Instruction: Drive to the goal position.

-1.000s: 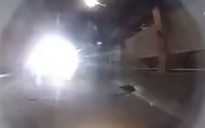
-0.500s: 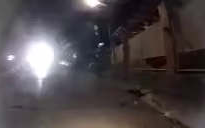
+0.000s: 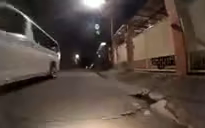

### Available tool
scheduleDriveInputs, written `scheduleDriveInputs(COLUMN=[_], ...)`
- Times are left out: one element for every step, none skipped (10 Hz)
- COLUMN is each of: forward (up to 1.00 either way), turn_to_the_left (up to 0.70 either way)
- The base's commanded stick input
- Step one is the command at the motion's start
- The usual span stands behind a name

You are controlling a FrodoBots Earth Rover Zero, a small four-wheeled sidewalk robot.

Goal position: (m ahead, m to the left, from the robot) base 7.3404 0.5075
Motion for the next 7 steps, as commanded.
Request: scheduleDriveInputs(forward=[0.70,0.70,0.70,0.70,0.70,0.70,0.70], turn_to_the_left=[0.00,0.00,0.00,0.00,0.00,0.00,0.00])
